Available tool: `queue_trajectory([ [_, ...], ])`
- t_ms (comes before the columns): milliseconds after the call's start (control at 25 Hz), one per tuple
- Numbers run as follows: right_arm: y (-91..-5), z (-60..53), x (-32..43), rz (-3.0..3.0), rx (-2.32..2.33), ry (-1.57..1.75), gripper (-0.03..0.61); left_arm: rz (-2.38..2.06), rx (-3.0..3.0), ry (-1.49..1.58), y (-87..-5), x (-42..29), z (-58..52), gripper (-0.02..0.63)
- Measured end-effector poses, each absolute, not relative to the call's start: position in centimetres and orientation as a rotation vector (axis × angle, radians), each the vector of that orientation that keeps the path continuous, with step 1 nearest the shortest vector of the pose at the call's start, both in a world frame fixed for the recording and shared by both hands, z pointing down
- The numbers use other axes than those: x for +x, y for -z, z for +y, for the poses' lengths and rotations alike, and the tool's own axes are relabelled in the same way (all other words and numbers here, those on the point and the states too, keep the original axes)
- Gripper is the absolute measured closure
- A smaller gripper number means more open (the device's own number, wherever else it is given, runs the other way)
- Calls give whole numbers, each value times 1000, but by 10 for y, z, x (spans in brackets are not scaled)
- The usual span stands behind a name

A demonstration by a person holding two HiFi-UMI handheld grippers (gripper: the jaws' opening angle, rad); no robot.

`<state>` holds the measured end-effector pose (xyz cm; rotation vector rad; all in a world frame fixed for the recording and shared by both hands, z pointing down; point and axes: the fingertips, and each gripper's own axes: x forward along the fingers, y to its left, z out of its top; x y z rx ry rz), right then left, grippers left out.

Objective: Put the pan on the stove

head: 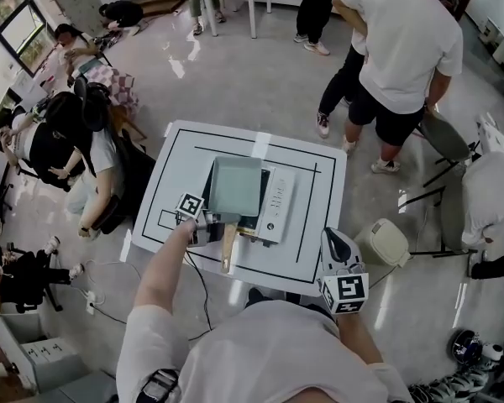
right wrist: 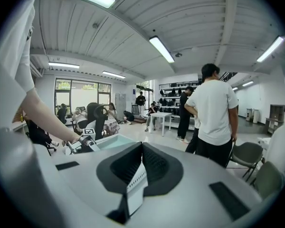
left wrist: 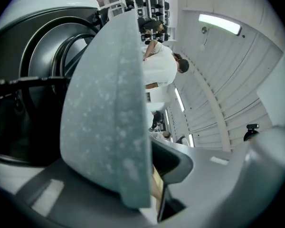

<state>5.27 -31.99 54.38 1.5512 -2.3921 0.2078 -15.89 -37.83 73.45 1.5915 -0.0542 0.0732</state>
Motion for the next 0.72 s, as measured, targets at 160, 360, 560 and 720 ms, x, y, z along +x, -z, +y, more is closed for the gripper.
queue_trajectory([
  [160,-547,-321,46,-2401,1536,-223,569,-48,1518,-51,-739,-165,-379,488],
  [360,-549,-323,47,-2395,1540,-240,569,-46,1509,-51,-737,-163,-378,486],
  [560,-549,-324,42,-2405,1531,-238,569,-43,1522,-36,-737,-165,-375,414],
  [720,-546,-324,40,-2412,1528,-231,569,-91,1528,45,-733,-174,-379,376],
])
